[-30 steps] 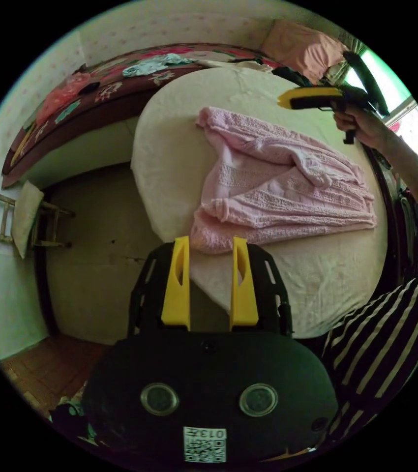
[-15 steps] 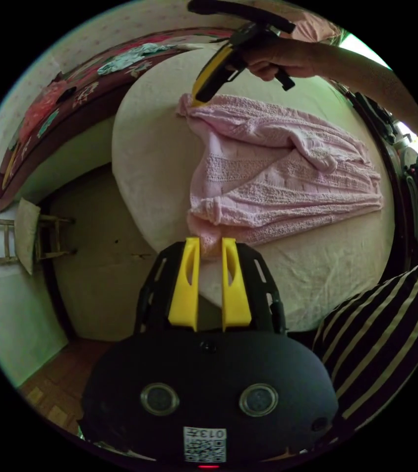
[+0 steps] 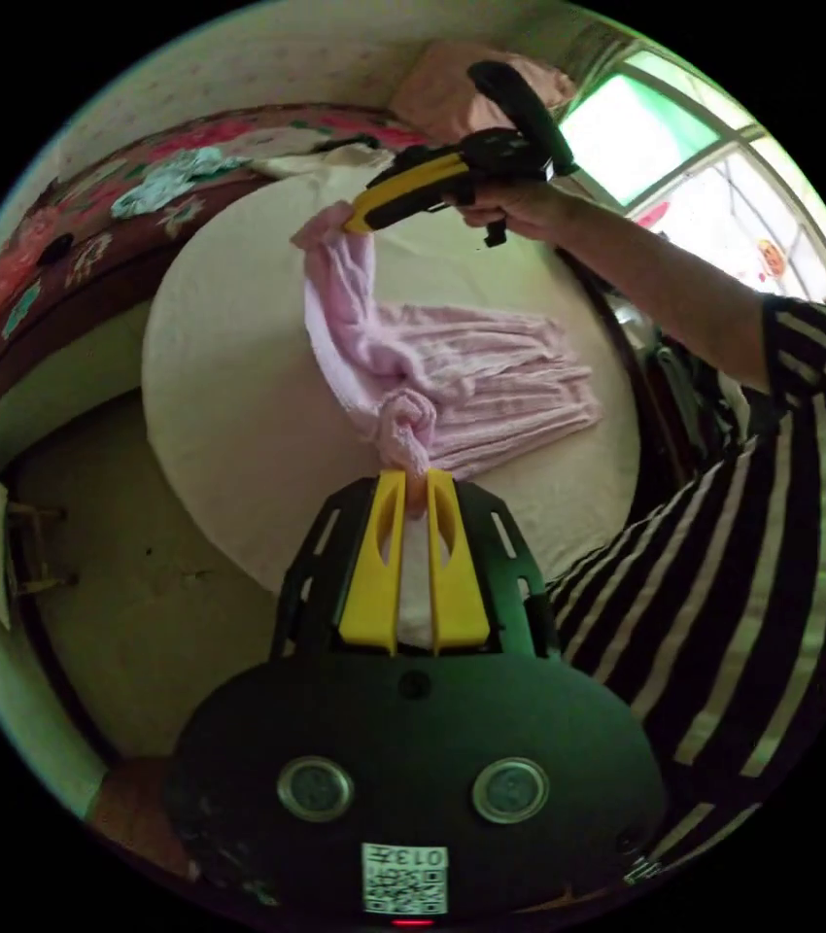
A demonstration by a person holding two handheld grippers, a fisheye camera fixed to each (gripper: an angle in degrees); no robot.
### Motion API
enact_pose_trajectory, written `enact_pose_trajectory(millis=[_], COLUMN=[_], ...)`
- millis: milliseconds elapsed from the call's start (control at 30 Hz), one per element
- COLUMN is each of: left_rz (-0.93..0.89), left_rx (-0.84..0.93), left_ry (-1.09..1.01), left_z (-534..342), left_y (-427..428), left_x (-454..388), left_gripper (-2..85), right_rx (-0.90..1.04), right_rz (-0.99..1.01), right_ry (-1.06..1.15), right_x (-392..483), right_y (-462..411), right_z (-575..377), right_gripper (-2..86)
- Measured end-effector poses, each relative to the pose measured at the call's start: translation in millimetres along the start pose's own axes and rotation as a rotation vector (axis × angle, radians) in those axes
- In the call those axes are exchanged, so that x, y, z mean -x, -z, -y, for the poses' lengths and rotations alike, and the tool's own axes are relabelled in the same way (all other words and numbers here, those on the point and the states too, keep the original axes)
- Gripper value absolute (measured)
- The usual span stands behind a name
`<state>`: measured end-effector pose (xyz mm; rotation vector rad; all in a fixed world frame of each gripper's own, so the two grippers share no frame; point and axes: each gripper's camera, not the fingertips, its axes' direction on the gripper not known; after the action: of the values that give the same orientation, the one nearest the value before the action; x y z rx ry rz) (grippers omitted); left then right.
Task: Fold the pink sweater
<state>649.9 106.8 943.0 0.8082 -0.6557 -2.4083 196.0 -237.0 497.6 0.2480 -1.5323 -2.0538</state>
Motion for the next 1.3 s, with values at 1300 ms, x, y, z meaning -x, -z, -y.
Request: enact_pose_trajectory(millis=[1300], left_rz=[-0.058], left_rx=[-0.075], left_ry=[-0.420], left_z=[164.1], left_y=[-127.1], left_x=[-331.5], left_gripper=[7.1], right_rx=[-0.095], right_rz=[-0.281], right_ry=[-0.558], right_x=[72.8], right_y=[158.0], right_z=[-423.8], right_gripper=[0.3])
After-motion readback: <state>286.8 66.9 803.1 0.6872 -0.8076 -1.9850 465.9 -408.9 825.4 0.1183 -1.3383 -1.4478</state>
